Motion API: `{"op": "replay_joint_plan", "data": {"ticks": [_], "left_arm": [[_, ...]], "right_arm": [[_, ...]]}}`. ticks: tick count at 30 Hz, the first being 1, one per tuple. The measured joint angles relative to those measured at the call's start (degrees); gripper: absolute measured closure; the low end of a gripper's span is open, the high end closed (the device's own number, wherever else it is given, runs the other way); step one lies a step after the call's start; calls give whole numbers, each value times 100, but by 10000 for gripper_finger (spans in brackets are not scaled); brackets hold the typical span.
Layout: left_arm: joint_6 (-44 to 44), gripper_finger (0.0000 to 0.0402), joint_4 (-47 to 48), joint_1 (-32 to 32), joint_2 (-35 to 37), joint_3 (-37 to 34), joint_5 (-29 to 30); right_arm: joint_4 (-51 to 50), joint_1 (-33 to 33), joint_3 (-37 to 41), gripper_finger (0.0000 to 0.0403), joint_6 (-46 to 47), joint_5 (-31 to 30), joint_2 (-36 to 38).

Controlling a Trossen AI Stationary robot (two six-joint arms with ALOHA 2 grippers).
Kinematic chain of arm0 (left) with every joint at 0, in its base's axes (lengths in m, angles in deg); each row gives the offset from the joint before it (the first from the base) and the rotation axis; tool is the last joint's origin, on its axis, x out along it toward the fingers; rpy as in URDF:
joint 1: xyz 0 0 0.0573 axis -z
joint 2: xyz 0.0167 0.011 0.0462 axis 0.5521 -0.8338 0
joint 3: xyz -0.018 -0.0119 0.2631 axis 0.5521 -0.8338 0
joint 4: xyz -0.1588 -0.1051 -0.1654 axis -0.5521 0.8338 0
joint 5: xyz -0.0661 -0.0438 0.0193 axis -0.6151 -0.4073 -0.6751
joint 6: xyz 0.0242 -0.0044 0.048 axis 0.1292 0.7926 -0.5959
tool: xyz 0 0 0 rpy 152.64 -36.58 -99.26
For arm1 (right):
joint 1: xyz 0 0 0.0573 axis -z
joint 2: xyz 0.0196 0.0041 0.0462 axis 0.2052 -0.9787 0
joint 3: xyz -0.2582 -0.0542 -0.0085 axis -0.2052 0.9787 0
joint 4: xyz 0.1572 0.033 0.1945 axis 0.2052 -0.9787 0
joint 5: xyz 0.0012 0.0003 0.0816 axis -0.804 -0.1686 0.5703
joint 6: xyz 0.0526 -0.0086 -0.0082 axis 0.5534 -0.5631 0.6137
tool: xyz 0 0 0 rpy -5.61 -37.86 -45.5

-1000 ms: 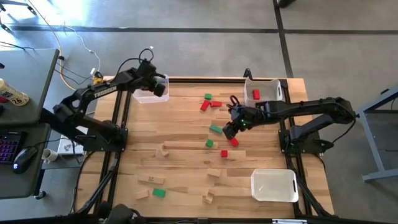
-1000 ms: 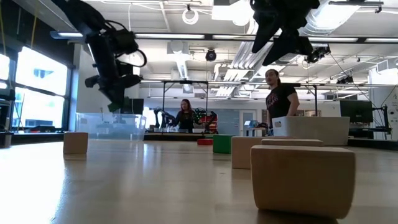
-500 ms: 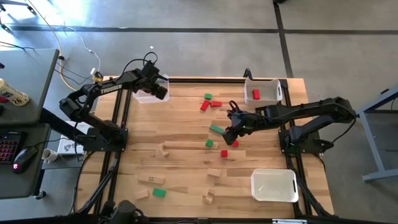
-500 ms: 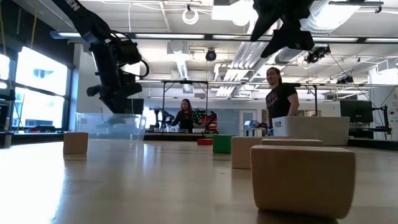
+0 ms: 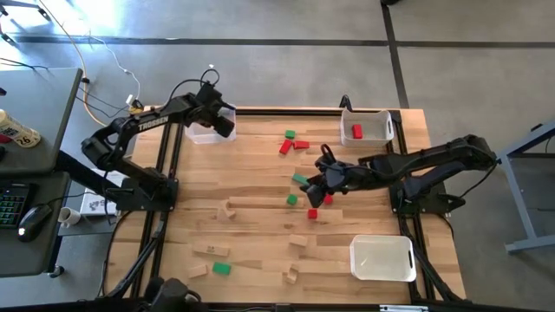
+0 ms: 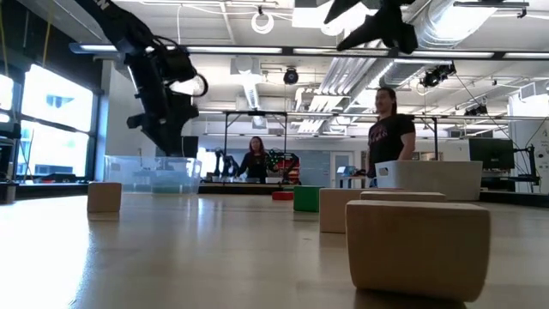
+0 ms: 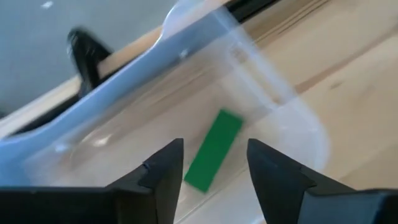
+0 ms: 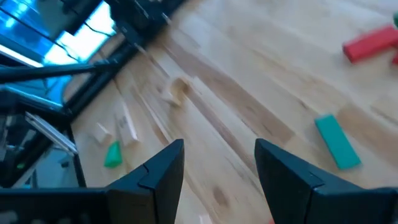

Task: Sort & place blocks by color
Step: Put the brown block into the white bin

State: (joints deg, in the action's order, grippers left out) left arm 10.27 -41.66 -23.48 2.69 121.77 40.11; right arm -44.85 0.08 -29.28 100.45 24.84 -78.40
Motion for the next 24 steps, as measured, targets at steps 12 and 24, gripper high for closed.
{"op": "replay_joint_plan", "data": {"ticks": [12, 24], "left_arm": [[-194, 232, 618, 305, 417, 984, -1251], [-50, 232, 1135, 1496, 1297, 984, -1562]], "right_arm": [[1622, -154, 0, 220, -1141, -524, 0], [2521, -299, 0, 220, -1707, -520, 0]]}}
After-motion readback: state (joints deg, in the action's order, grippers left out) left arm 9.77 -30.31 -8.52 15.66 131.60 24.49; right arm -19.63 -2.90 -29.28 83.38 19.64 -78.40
